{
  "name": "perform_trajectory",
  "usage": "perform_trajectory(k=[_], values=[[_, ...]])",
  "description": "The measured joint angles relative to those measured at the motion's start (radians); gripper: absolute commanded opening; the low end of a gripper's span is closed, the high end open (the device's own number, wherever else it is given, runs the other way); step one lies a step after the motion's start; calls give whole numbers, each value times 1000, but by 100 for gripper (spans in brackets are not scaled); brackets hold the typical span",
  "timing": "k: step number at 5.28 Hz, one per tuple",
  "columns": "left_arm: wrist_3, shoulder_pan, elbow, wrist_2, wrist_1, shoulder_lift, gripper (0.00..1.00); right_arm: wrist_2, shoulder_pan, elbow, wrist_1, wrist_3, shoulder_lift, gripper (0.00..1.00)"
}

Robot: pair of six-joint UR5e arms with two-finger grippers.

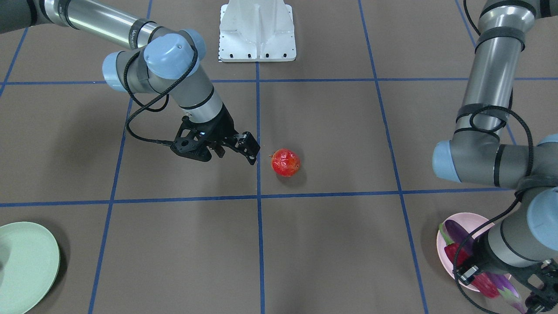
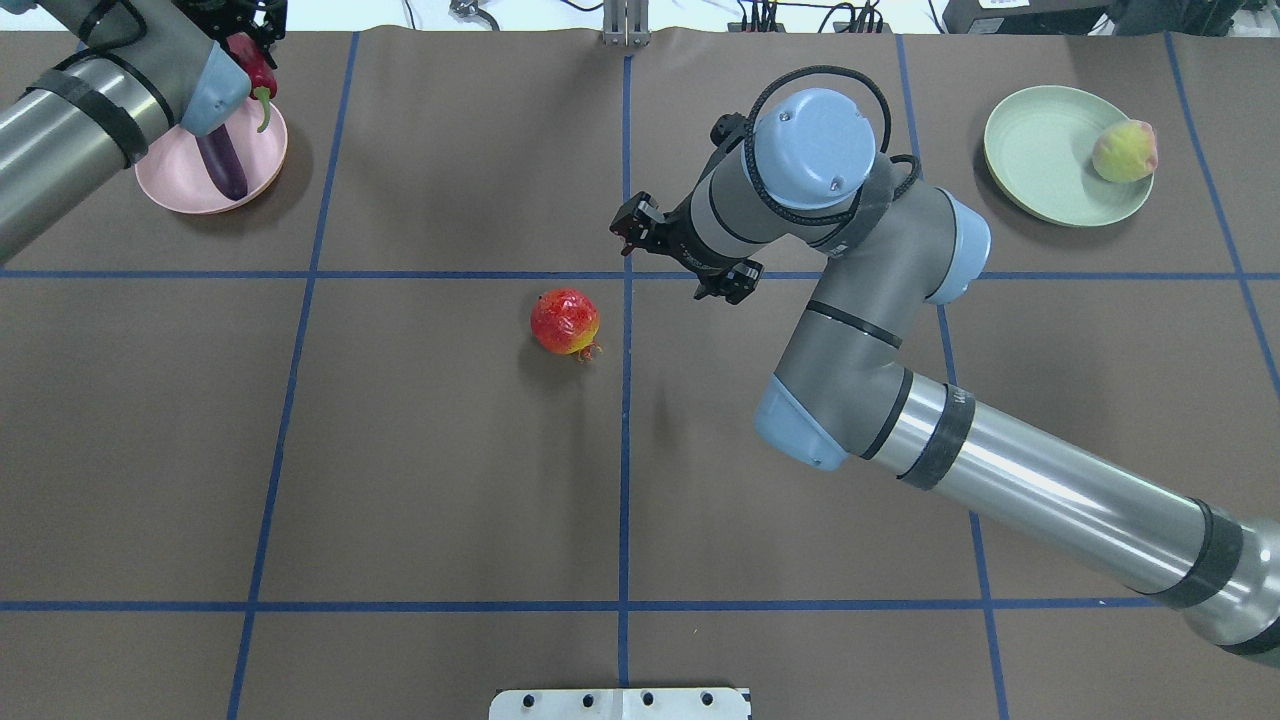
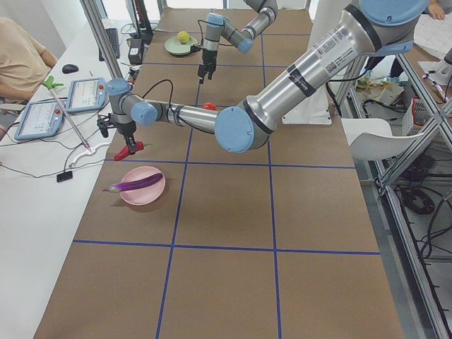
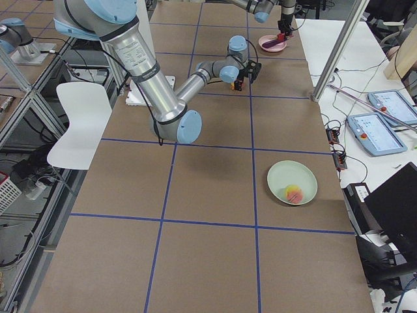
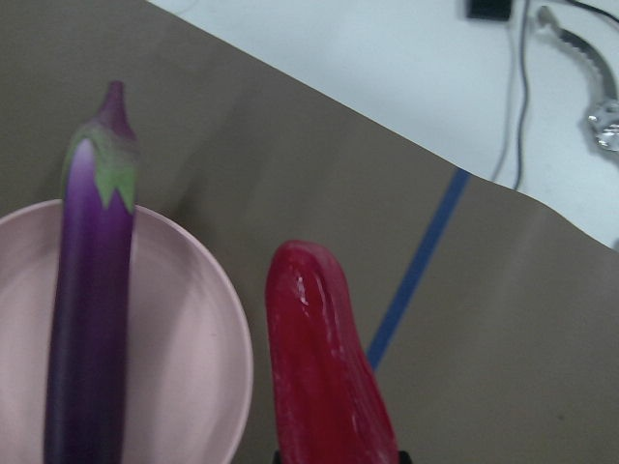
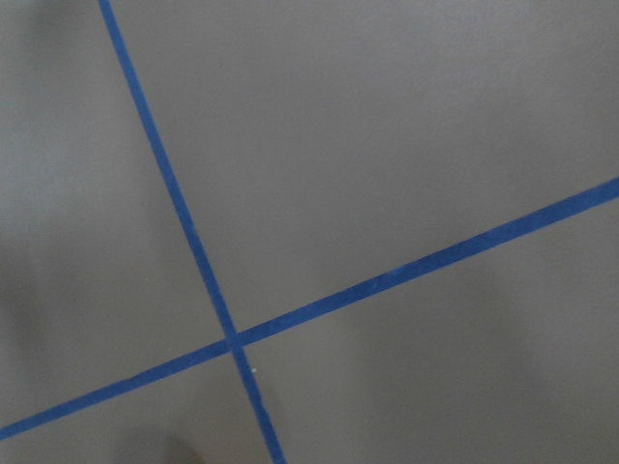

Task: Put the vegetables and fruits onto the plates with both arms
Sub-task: 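Grasp the red pomegranate with the right gripper while the left releases the pepper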

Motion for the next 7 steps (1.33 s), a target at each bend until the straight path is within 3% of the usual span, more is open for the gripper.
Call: perform_trajectory(k=[1,2,3,5,7], values=[[-23,0,21,-1,-10,11,50,-12,-25,-6,1,6,15,100],[-33,8,56,-1,-57,19,51,-21,-50,-18,2,8,30,100],[-36,19,94,-1,-110,21,100,-30,-67,-56,4,7,61,100],[-35,26,135,-1,-183,17,100,-60,-98,-156,49,9,117,100],[-43,16,-3,-52,-109,20,100,-86,-117,-216,77,10,142,100]])
